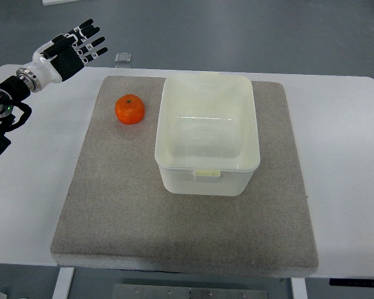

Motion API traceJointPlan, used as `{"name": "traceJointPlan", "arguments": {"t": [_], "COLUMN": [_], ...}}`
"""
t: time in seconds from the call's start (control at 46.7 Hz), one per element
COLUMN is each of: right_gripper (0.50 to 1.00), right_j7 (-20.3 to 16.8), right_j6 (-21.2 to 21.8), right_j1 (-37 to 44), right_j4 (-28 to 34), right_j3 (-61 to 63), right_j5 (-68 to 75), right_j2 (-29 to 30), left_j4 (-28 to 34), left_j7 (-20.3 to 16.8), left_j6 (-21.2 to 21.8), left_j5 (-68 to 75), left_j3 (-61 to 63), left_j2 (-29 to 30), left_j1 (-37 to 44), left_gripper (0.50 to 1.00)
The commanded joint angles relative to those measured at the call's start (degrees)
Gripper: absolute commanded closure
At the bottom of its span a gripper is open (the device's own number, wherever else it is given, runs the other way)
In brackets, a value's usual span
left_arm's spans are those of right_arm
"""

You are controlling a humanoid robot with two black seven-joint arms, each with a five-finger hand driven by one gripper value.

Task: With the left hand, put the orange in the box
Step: 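Move the left hand forward toward the orange beside the box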

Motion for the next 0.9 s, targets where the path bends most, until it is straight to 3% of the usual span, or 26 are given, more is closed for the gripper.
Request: {"name": "traceJointPlan", "arguments": {"t": [0.0,0.621,0.771,0.878], "right_gripper": [0.568,0.568,0.568,0.568], "right_j7": [0.0,0.0,0.0,0.0], "right_j6": [0.0,0.0,0.0,0.0], "right_j1": [0.0,0.0,0.0,0.0], "right_j4": [0.0,0.0,0.0,0.0], "right_j3": [0.0,0.0,0.0,0.0], "right_j5": [0.0,0.0,0.0,0.0], "right_j2": [0.0,0.0,0.0,0.0], "left_j4": [0.0,-0.3,-0.9,-5.2], "left_j7": [0.0,-0.4,-4.4,-8.5], "left_j6": [0.0,0.0,0.0,0.0], "left_j5": [0.0,1.2,13.1,26.6], "left_j3": [0.0,0.4,0.4,0.3], "left_j2": [0.0,1.1,2.4,4.0], "left_j1": [0.0,-0.5,-0.9,-0.7], "left_gripper": [0.504,0.504,0.504,0.504]}}
